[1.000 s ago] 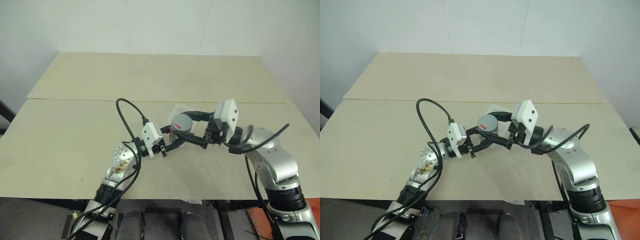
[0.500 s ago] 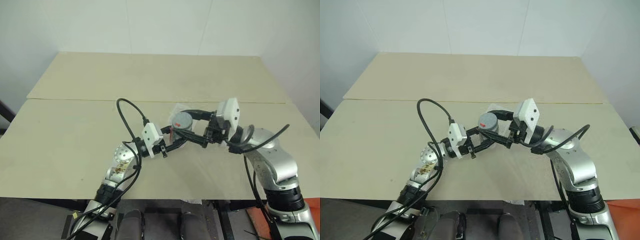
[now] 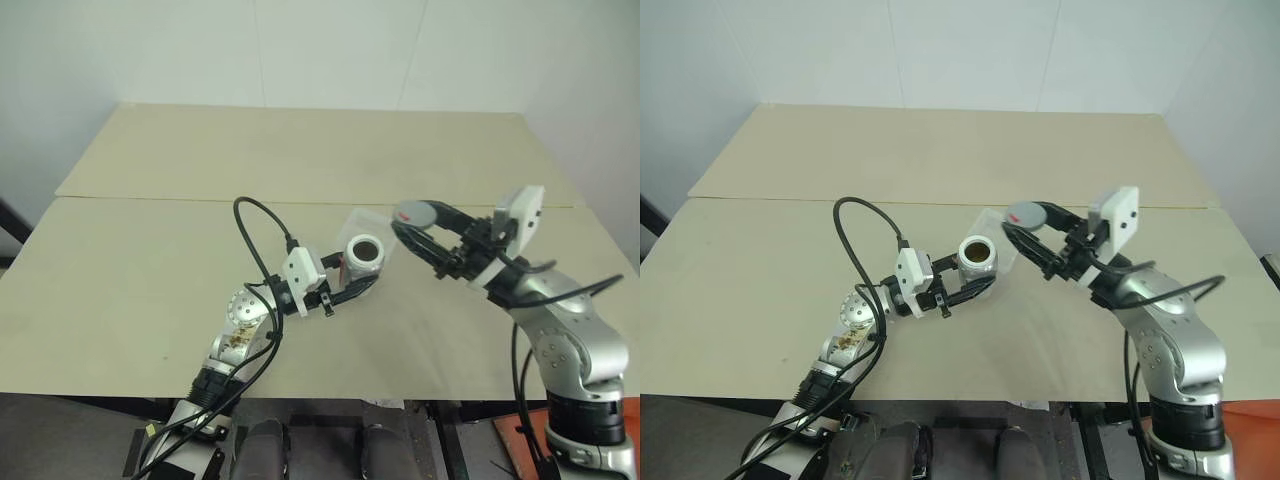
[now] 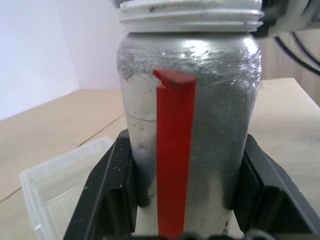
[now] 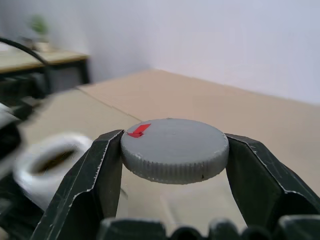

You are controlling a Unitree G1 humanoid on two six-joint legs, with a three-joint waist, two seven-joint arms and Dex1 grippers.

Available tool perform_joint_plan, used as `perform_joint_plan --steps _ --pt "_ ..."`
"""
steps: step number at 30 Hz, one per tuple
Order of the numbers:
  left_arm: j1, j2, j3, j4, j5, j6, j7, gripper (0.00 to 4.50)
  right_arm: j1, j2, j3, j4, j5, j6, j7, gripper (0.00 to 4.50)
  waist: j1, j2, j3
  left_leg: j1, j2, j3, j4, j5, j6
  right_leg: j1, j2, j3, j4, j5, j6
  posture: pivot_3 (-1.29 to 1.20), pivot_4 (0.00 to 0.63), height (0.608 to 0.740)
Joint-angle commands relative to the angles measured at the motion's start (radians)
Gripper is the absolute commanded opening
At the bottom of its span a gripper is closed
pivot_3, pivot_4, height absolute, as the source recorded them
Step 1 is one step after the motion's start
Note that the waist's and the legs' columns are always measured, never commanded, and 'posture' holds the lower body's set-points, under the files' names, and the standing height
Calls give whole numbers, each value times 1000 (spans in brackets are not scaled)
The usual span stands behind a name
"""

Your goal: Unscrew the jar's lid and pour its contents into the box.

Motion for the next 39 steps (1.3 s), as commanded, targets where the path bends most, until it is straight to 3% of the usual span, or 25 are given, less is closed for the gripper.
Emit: perform_joint_plan --steps 1,6,11,14,19,26,30,34,39 --pt "-40 22 29 -19 20 -10 24 2021 66 -29 -22 -25 -60 95 -106 3354 0 0 0 0 0 0 0 0 0 0 0 0 0 0 0 0 150 740" --pt "-118 53 73 41 38 -23 54 2021 170 -49 92 43 -241 150 -209 3354 -4 1 0 0 0 0 0 0 0 0 0 1 0 0 0 0 150 740" --pt "-185 78 87 110 87 -38 89 2021 162 -40 155 51 -331 220 -275 3354 -11 1 -1 1 0 1 0 0 0 0 0 1 0 0 0 0 150 740" --pt "-215 88 90 152 116 -58 106 2021 176 -62 168 34 -325 289 -241 3354 -11 1 -1 2 0 1 0 0 0 2 0 1 0 0 0 0 150 740" --pt "-277 95 97 249 158 -94 148 2021 212 -119 129 -66 -269 393 -176 4486 1 1 -1 1 -1 1 0 0 0 2 0 0 -1 0 1 0 150 740" --pt "-415 102 79 453 255 -195 222 2021 205 -225 -23 -232 -183 439 -76 4486 1 1 -1 -3 -1 0 1 0 1 0 0 -1 -1 0 1 0 150 740" --pt "-557 110 18 654 385 -324 281 2021 131 -240 -26 -257 -188 415 -82 4486 -1 1 -1 -3 -1 1 2 0 1 0 1 -1 -1 0 1 0 150 740" --pt "-712 133 -119 870 610 -457 438 2021 48 -205 -11 -277 -166 447 -111 4486 0 0 0 -4 -2 3 2 0 1 -1 0 -2 -3 0 2 0 150 740" --pt "-882 125 -348 1045 924 -475 783 2021 50 -185 0 -345 -147 462 -122 4486 4 0 0 -8 -2 2 2 -1 2 -2 0 -4 -3 0 2 0 150 740"
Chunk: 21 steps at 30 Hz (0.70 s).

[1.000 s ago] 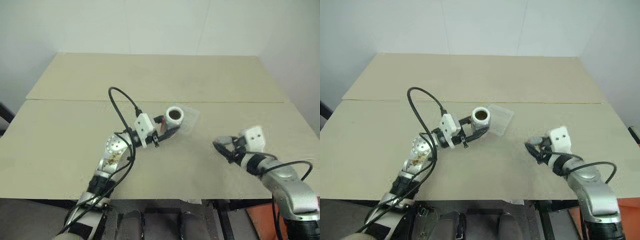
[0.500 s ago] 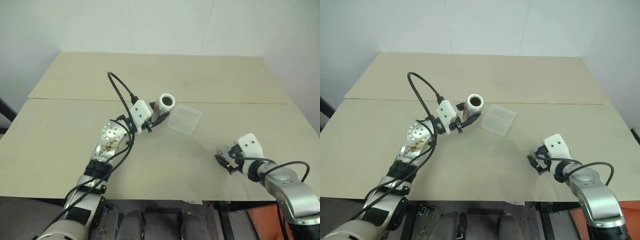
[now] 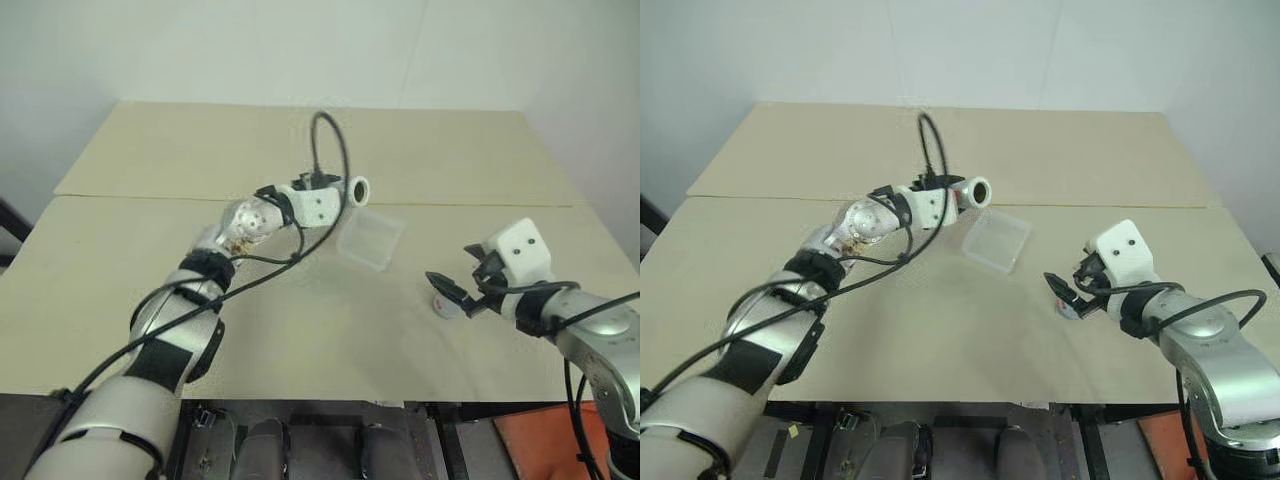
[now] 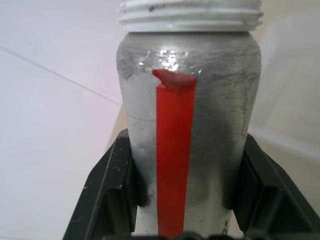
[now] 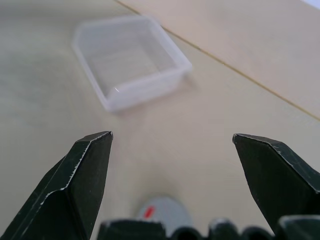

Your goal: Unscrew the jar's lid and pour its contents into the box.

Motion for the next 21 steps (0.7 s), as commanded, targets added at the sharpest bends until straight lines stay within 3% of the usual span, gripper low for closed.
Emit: perform_joint_plan --steps 1,11,15,21 --pt "-106 -8 -135 66 199 -6 258 2021 -4 18 -16 -61 17 15 -24 4486 1 0 0 -1 0 0 0 0 0 0 0 0 0 0 1 0 150 740" --pt "-247 -83 -497 175 614 149 835 2021 53 75 -31 -132 19 63 -97 4486 3 0 0 -4 0 0 1 0 0 -2 -1 -2 1 0 1 0 150 740" --pt "-269 -85 -573 201 691 190 934 2021 59 76 -37 -150 14 72 -111 4486 -2 -1 0 -4 0 0 1 0 0 -4 0 -1 1 0 1 0 150 740" --pt "-273 -87 -603 221 722 218 942 2021 80 88 -49 -166 17 83 -129 4486 -1 -1 0 -4 0 1 1 0 -1 -5 -1 0 1 0 1 0 150 740"
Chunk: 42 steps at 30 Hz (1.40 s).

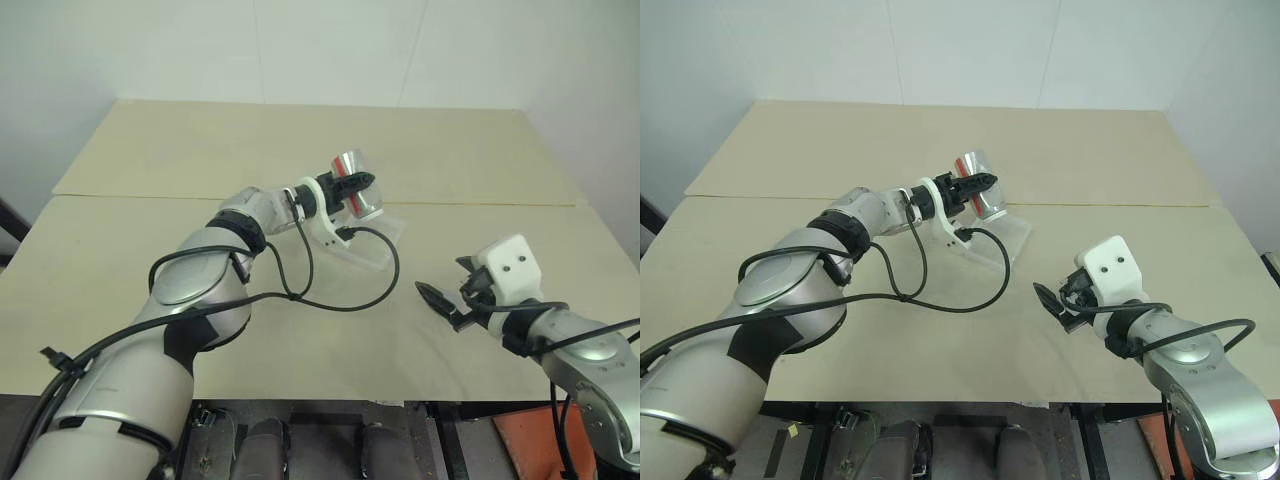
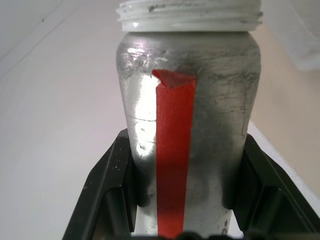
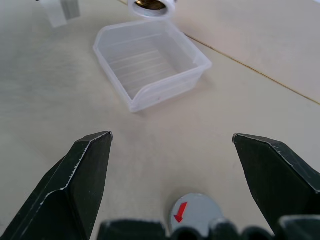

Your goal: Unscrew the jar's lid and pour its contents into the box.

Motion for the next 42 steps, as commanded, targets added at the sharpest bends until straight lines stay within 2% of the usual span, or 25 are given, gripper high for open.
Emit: perform_joint_plan --steps 1,6,8,10,12,14,18,21,23,26,30,33,37,42 --pt "-38 -3 -8 2 9 30 21 2021 -1 5 -36 -44 4 5 -14 4486 0 0 0 0 0 0 0 0 0 0 0 0 0 0 0 0 150 740" --pt "-36 -6 -16 2 16 32 44 2021 -11 3 -21 -39 4 10 -19 4486 1 0 0 0 0 0 1 0 0 0 0 0 0 0 0 0 150 740" --pt "-28 -4 21 6 -26 17 -6 2021 -13 -2 -15 -34 0 8 -18 4486 1 0 0 0 0 0 1 0 0 0 0 0 1 0 0 0 150 740" --pt "-10 -2 115 8 -128 -25 -92 2021 -14 0 -13 -29 -1 5 -18 4486 1 0 0 0 0 0 1 0 0 0 0 0 1 0 0 0 150 740" --pt "28 -3 277 9 -302 -101 -265 2021 -15 -2 -11 -22 -5 -1 -17 4486 0 0 0 0 0 0 1 0 0 0 0 0 1 0 0 0 150 740" --pt "87 -19 501 2 -540 -135 -480 2021 -13 -4 -6 -19 -12 -8 -17 4486 -1 0 0 0 0 1 1 0 0 0 0 0 1 0 0 0 150 740" --pt "181 -58 852 -39 -912 -102 -830 2021 -6 -4 5 -9 -26 -24 -17 4486 -3 1 0 0 1 1 4 0 0 0 0 -1 3 0 0 0 150 740" --pt "252 -73 1025 -102 -1120 -61 -1045 2021 -11 3 19 3 -34 -36 -13 4486 -4 1 0 0 1 1 7 -1 1 1 0 -1 3 0 0 0 150 740" --pt "294 -78 1097 -163 -1222 -4 -1158 2021 -17 7 28 11 -36 -45 -10 4486 -5 1 0 0 1 0 9 -1 2 2 0 -1 3 0 0 0 150 740" --pt "462 -72 1146 -446 -1353 145 -1246 2021 -26 10 45 27 -38 -63 -2 4486 -7 1 -1 1 1 -1 10 -2 3 4 0 -1 4 0 0 0 150 740" --pt "789 -89 1152 -991 -1450 395 -1176 2021 -32 8 78 63 -51 -103 17 4486 -21 2 -1 2 2 -6 10 -2 3 4 0 1 10 0 0 0 150 740" --pt "992 -122 1150 -1269 -1497 505 -1108 2021 -51 14 109 96 -59 -132 34 4486 -25 2 -1 3 2 -7 10 -2 3 4 0 2 12 0 0 0 150 740" --pt "1125 -144 1136 -1395 -1453 488 -1032 2021 -87 17 149 146 -72 -170 58 4486 -14 1 -1 7 1 -7 13 -2 3 7 -1 2 12 0 0 0 150 740" --pt "1191 -127 1107 -1380 -1398 401 -1012 2021 -108 14 175 181 -87 -203 79 4486 -15 1 -1 25 2 -3 12 0 3 24 0 3 12 0 -2 0 150 740"
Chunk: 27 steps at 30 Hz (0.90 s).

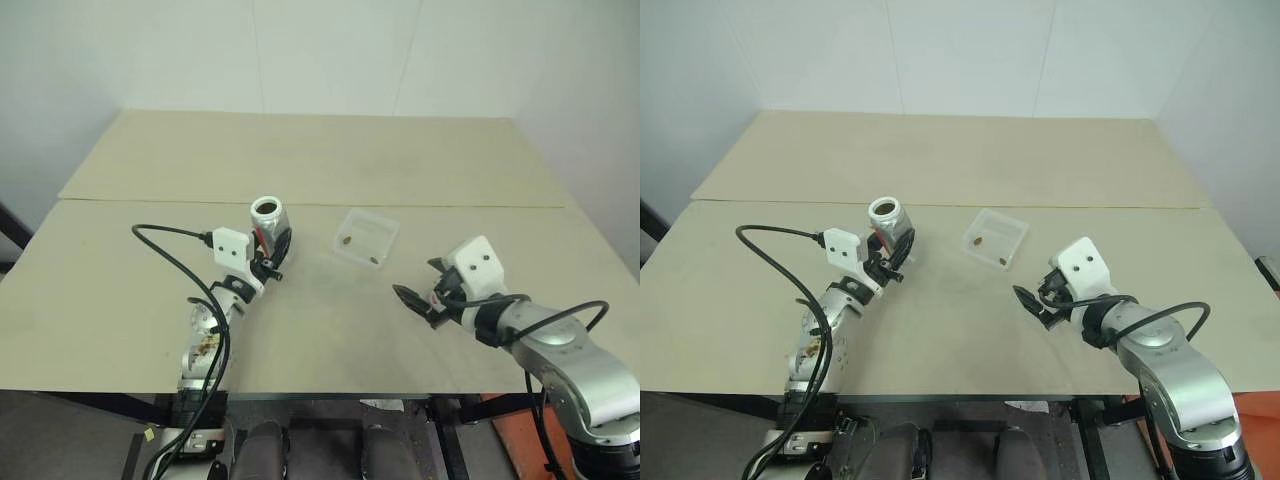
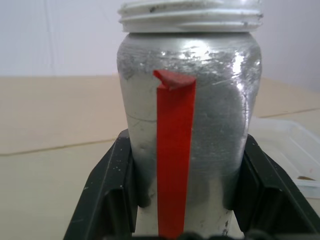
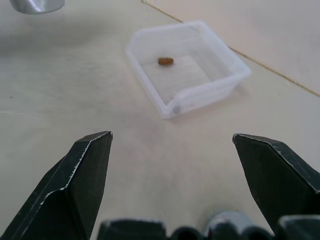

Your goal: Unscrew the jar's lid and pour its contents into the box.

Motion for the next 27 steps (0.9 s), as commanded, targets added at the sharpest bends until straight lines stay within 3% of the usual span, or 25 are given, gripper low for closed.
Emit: perform_joint_plan --steps 1,17,25,27 --pt "10 6 -22 6 37 -66 19 2021 -24 -2 -2 2 -18 -44 10 4486 -2 0 0 0 0 0 0 0 0 0 0 0 0 0 0 0 150 740" --pt "-22 21 -25 292 55 -236 25 2021 11 -13 -11 -31 -48 -36 0 4486 -1 0 0 0 0 -1 -2 0 0 -2 0 2 0 0 0 0 150 740" --pt "32 46 -32 225 41 -247 5 4483 4 -7 3 -4 -64 -53 10 4500 -7 0 0 -3 1 0 -2 0 0 -4 0 2 -1 0 0 0 150 740" --pt "58 50 -25 176 33 -215 14 4483 -5 -3 9 7 -66 -58 12 4500 -10 0 0 -3 1 0 -3 0 0 -4 0 2 -1 0 0 0 150 740"
